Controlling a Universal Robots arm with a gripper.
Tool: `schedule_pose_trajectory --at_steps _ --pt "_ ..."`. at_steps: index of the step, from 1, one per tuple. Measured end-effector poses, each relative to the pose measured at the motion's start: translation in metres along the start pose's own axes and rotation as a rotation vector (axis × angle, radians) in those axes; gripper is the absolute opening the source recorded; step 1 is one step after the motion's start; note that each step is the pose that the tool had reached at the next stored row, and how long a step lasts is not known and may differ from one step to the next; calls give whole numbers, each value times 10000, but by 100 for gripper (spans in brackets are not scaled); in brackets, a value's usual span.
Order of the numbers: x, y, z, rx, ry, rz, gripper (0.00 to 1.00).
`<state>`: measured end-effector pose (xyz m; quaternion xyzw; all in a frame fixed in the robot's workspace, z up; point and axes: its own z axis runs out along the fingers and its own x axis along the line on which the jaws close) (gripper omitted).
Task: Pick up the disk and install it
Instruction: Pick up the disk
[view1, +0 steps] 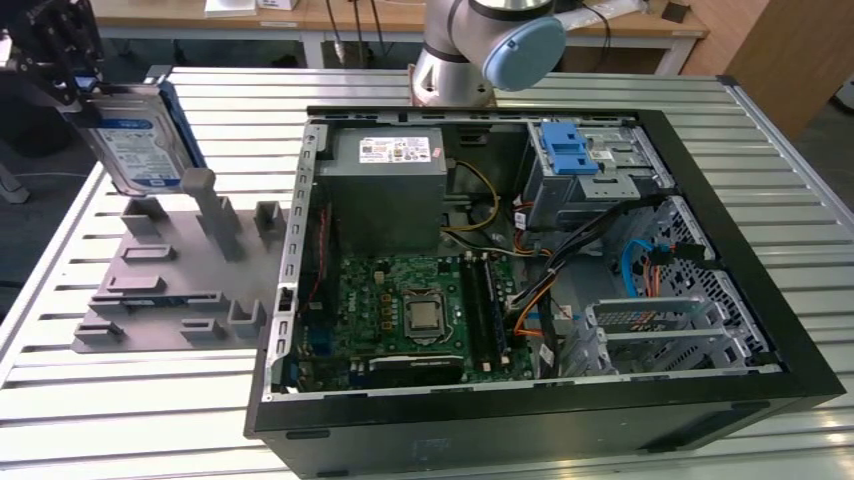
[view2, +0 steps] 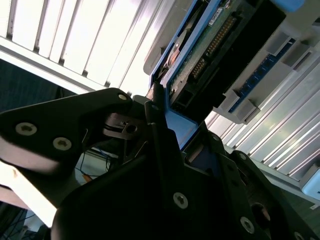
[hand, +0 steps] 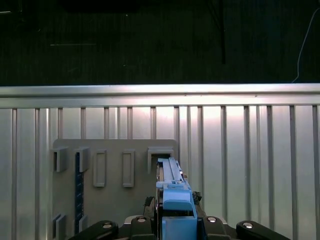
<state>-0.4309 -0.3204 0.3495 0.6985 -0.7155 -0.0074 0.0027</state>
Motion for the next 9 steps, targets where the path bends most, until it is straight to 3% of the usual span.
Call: schedule_pose_trajectory --at_steps 9 --pt "-1 1 -56 0 0 0 36"
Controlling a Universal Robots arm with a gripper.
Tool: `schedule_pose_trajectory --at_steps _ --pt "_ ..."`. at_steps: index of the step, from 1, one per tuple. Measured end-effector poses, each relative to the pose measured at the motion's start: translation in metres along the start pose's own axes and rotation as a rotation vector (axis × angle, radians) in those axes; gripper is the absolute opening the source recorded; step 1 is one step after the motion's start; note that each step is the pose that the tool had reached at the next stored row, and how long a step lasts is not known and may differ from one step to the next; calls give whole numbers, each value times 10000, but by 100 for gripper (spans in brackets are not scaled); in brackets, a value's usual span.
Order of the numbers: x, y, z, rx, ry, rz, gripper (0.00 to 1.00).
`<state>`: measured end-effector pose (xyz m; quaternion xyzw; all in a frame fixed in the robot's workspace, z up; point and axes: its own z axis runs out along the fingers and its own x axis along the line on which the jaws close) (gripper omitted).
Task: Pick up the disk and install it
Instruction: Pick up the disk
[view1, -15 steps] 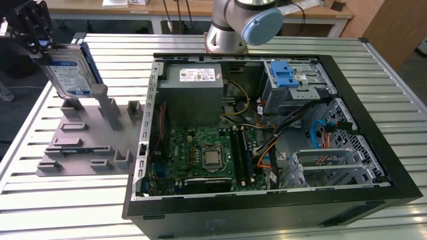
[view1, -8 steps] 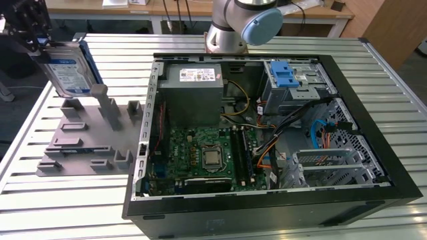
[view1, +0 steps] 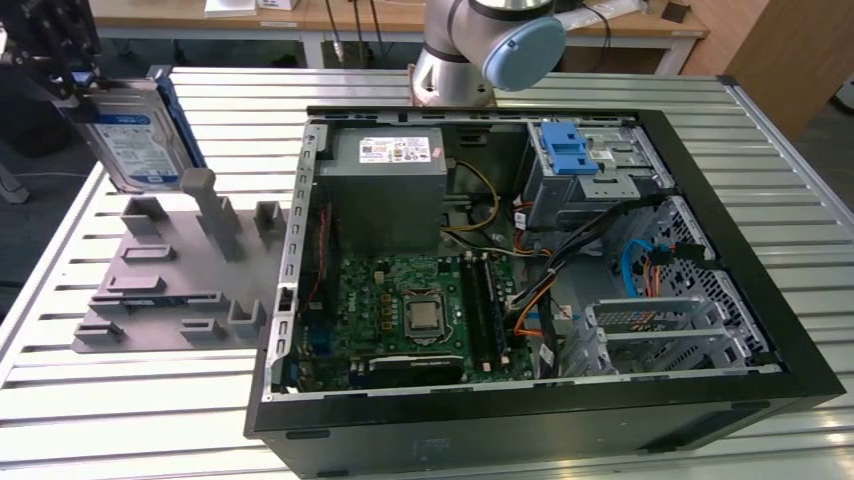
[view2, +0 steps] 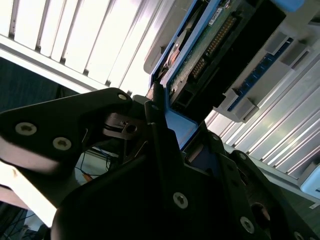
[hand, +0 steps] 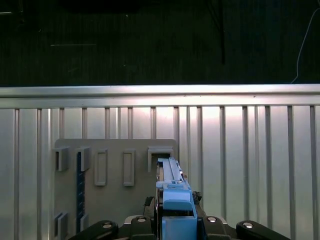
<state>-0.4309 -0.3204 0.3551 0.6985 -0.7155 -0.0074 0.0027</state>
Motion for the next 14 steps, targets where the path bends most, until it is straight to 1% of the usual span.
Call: schedule_pose_trajectory --at_steps 14 --pt "-1 1 -72 0 0 0 36"
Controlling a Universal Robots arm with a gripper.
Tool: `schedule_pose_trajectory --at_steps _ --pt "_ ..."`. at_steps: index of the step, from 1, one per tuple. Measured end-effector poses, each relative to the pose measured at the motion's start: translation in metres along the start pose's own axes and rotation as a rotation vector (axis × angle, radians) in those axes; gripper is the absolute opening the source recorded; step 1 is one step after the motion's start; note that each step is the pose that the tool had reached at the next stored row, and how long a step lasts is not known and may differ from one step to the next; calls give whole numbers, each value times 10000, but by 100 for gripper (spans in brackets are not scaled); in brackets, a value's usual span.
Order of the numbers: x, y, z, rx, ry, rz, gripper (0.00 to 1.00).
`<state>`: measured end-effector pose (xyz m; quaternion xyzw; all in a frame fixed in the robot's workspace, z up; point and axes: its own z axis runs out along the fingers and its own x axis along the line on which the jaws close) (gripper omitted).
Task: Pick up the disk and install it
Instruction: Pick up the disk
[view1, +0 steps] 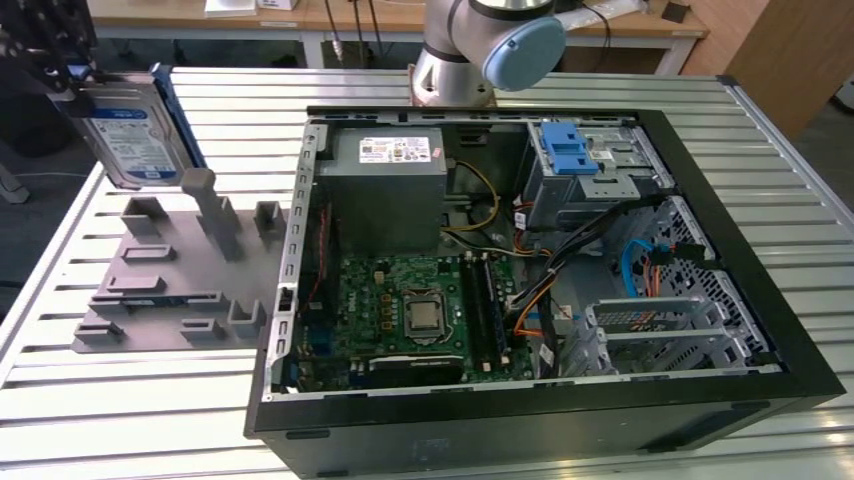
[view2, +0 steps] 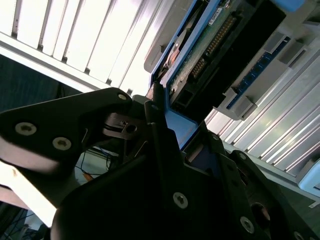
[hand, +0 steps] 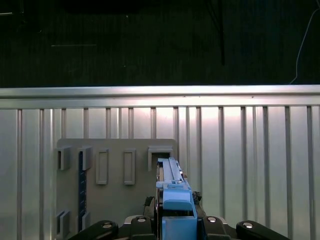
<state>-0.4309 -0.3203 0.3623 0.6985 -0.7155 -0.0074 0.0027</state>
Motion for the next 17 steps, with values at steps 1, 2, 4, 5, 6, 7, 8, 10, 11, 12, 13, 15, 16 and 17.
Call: schedule_pose_trajectory --at_steps 1,2,4,5,6,7,8,10,11,12,13,15,16,17 --pt "0 0 -6 0 0 0 36" --pt "0 0 -11 1 0 0 36" --pt "0 0 -23 0 0 0 36" --pt "0 0 -28 0 0 0 36" --pt "0 1 -34 -1 0 0 36" --pt "0 0 -39 0 0 0 36" --pt "0 1 -44 1 -1 0 36" --pt "0 1 -52 1 -1 0 36" --pt "-1 1 -57 -1 0 0 36" --pt "-1 1 -61 0 0 -1 36" --pt "-1 1 -65 1 -1 -1 36" --pt "-1 1 -72 1 -1 0 36" --pt "-1 1 -75 0 0 0 36" --pt "-1 1 -76 2 -1 0 36"
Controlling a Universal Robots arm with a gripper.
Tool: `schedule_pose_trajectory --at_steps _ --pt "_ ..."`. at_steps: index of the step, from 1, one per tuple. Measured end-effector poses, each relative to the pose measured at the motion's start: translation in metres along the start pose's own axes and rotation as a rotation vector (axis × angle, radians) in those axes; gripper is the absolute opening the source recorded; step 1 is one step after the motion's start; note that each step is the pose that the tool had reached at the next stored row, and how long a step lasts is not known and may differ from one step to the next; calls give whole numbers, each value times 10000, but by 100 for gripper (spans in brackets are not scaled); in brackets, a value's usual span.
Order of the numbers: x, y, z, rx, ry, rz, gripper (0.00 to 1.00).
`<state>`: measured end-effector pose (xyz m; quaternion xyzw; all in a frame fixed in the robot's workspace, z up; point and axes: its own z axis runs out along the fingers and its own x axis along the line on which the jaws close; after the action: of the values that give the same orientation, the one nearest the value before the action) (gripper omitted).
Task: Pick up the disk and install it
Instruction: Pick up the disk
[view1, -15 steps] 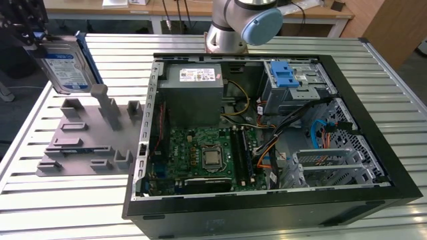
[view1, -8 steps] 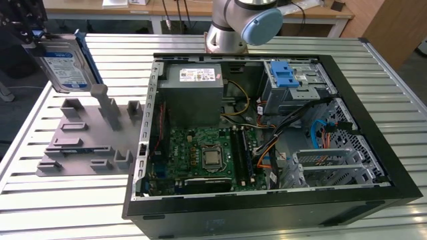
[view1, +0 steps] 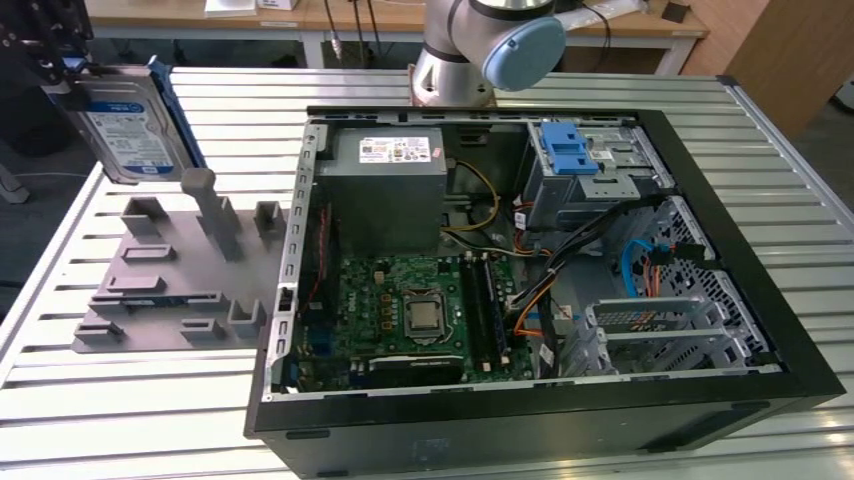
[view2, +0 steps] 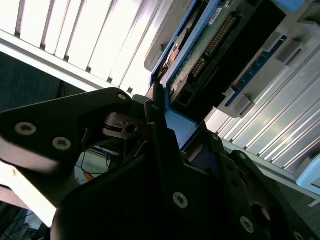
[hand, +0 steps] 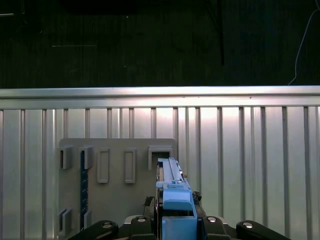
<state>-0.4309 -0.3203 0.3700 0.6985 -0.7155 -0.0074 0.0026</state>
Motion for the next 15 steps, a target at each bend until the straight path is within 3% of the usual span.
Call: schedule_pose_trajectory --at_steps 15 --pt "-4 1 -44 -2 0 0 36"
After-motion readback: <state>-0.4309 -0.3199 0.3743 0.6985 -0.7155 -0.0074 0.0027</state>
